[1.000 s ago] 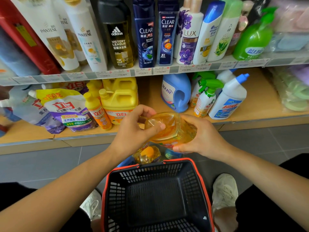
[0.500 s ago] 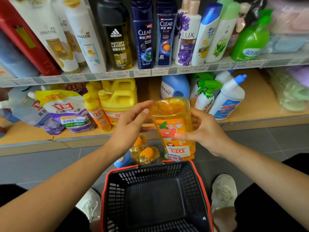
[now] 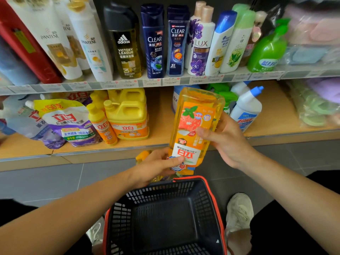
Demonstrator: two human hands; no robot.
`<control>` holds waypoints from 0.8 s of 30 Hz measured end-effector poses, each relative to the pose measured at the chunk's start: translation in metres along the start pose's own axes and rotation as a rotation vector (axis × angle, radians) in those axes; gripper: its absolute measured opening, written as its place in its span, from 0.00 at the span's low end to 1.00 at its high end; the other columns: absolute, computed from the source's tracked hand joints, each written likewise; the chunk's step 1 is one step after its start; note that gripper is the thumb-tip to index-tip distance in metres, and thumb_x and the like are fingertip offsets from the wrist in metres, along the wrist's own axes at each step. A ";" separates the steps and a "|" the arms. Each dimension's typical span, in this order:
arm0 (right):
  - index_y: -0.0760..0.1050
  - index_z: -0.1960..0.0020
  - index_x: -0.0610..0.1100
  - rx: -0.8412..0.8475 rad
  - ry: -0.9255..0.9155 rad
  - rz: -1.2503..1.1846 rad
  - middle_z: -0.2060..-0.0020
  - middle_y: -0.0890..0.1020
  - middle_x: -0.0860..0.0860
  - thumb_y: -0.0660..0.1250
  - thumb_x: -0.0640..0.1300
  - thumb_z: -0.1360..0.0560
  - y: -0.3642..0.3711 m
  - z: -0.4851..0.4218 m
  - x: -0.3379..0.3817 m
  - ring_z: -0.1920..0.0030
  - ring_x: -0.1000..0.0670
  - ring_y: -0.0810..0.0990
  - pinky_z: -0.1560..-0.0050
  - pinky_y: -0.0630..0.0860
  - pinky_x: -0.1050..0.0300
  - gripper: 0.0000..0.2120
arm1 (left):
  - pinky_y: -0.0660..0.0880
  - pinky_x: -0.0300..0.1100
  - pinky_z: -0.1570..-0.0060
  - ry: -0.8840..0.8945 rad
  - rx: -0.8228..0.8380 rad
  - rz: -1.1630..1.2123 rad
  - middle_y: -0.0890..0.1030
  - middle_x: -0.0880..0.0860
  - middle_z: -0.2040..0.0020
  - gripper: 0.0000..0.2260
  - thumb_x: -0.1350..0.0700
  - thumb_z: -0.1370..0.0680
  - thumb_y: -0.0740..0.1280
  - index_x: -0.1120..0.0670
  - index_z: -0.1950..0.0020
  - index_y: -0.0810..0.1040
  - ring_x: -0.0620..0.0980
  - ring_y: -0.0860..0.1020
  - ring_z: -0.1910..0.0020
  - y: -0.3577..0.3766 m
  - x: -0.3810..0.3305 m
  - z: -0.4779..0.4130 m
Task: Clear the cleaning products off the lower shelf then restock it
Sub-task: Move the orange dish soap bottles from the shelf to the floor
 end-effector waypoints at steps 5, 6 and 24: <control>0.69 0.31 0.49 0.024 -0.039 0.044 0.39 0.81 0.45 0.78 0.40 0.32 -0.001 -0.001 0.006 0.37 0.41 0.80 0.41 0.80 0.40 0.33 | 0.80 0.43 0.45 0.037 0.022 0.175 0.83 0.56 0.38 0.26 0.46 0.26 0.74 0.57 0.33 0.76 0.54 0.82 0.39 0.008 -0.002 0.002; 0.71 0.32 0.49 0.002 -0.039 0.038 0.40 0.82 0.46 0.78 0.40 0.32 -0.004 -0.003 0.009 0.38 0.42 0.81 0.43 0.80 0.42 0.31 | 0.80 0.45 0.45 0.034 0.012 0.197 0.83 0.56 0.38 0.27 0.45 0.27 0.75 0.56 0.33 0.76 0.55 0.82 0.39 0.007 -0.002 0.002; 0.80 0.38 0.47 0.054 0.320 0.011 0.42 0.84 0.44 0.78 0.41 0.33 -0.044 -0.018 -0.010 0.42 0.43 0.84 0.51 0.82 0.49 0.23 | 0.80 0.36 0.55 0.188 -0.225 -0.218 0.86 0.50 0.46 0.24 0.54 0.35 0.79 0.54 0.40 0.82 0.46 0.84 0.48 -0.080 -0.064 0.031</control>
Point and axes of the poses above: each hand's wrist, its own z-axis away from the middle knuckle, its own y-axis out of the palm, x = y × z, the point moved 5 cm from there along -z, towards the middle knuckle
